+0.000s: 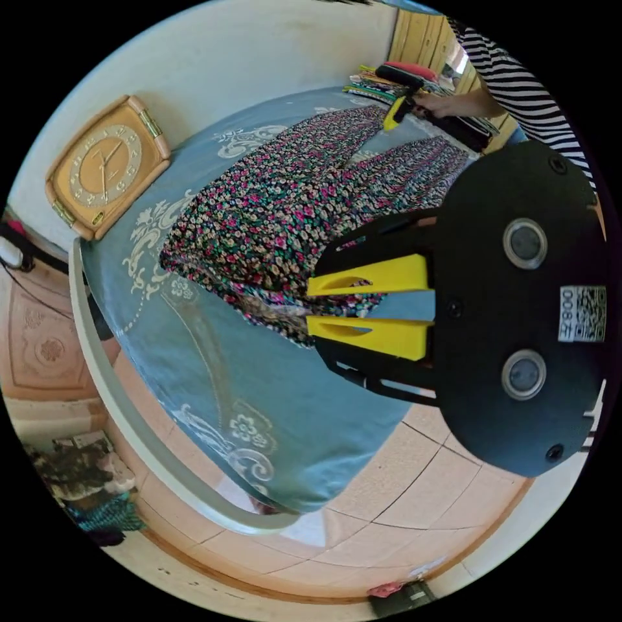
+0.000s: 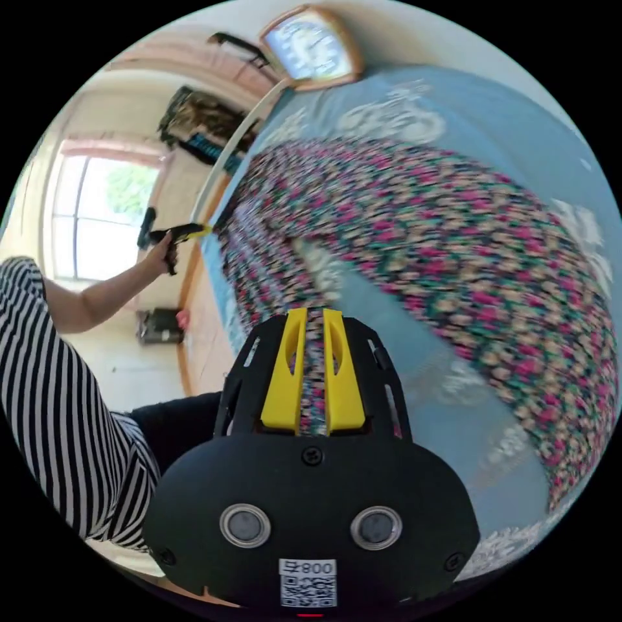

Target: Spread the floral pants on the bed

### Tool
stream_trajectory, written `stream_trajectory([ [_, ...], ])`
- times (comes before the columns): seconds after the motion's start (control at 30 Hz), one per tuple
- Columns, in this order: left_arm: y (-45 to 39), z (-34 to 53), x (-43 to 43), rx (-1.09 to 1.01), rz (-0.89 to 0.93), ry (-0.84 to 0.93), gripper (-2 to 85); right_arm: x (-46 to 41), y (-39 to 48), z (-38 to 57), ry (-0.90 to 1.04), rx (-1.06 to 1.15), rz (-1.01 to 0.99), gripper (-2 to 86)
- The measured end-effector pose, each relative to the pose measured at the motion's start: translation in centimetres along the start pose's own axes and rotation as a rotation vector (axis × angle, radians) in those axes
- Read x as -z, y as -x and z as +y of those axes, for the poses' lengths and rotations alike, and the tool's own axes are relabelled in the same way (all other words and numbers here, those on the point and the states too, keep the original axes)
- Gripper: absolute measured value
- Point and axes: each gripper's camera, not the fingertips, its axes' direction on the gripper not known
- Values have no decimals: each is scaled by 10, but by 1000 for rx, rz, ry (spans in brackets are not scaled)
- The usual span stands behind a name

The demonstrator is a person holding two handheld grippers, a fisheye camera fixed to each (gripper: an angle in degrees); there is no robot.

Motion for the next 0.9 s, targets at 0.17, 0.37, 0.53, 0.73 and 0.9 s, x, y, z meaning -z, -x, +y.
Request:
stream_trajectory([
  [0.17, 59, 10, -5, 139, 122, 11, 75, -126, 105, -43, 184, 373, 55, 76],
  [0.37, 95, 13, 5, 122, 107, -17, 66, -198, 161, -71, 184, 573, 215, 76],
  [0.53, 118, 16, 17, 117, 165, -24, 41, -247, 169, -87, 223, 599, 335, 51],
  [0.73, 141, 24, 39, 147, 231, -66, 27, -269, 179, -95, 211, 683, 415, 8],
  [0.9, 149, 25, 65, 135, 264, -127, 22, -250, 187, -102, 184, 634, 156, 2],
])
